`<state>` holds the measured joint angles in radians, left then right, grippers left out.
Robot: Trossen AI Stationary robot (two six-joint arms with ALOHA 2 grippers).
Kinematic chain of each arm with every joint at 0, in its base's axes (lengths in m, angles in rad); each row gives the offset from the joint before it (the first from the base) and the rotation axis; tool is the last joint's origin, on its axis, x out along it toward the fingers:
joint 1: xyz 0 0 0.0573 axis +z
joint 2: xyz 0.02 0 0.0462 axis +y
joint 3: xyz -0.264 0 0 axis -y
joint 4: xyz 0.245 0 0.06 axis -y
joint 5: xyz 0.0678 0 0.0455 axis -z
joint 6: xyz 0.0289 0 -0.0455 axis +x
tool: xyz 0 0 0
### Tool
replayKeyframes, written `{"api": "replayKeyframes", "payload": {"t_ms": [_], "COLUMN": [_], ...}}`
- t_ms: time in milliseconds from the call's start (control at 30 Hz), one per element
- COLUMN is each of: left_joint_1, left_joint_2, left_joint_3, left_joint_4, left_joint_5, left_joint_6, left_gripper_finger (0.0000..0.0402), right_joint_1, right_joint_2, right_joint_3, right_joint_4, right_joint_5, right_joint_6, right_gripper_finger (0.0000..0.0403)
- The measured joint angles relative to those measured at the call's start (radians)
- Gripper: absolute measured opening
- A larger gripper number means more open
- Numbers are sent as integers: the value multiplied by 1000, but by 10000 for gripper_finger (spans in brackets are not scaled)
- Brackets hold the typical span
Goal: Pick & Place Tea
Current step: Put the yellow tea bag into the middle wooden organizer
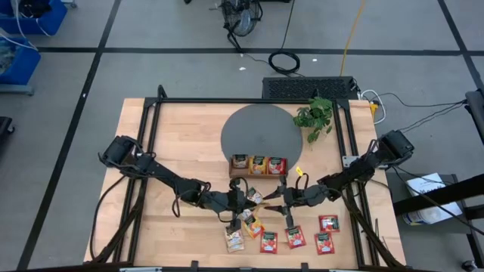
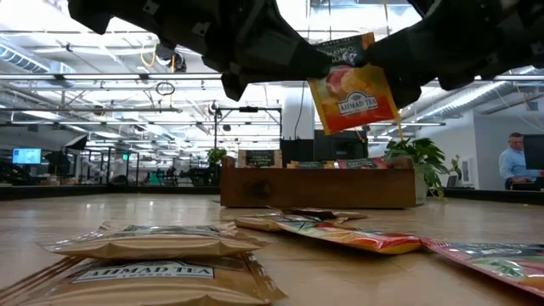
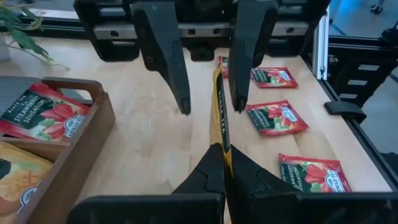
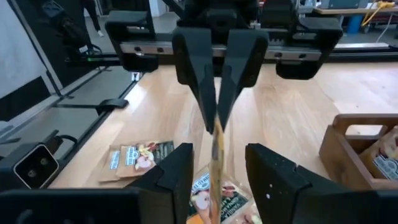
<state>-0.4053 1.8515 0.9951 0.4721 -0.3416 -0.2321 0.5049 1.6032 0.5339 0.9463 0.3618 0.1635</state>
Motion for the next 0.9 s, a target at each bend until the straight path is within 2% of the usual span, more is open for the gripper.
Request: {"api": "replayKeyframes", "payload": {"t_ms": [167, 533, 633, 900], "left_joint_1": [1, 20, 22, 22], "left_joint_2": [11, 35, 37, 37], "left_joint_3": [0, 26, 30, 30], "left_joint_4": [5, 1, 1, -14], "left_joint_5": [0, 40, 53, 53], "left_joint_6": [3, 17, 27, 28], "left_gripper_finger": [0, 0, 0, 8], "right_joint_1": [0, -2, -11, -15], "right_joint_2": [0, 0, 0, 0], "right_joint_3": [0, 0, 0, 0], "right_joint_4": [5, -6, -1, -8], "right_joint_5": [-1, -21, -77, -77], "right_joint_6": [-15, -46, -50, -45], "right_gripper_finger": [107, 9, 4, 1]}}
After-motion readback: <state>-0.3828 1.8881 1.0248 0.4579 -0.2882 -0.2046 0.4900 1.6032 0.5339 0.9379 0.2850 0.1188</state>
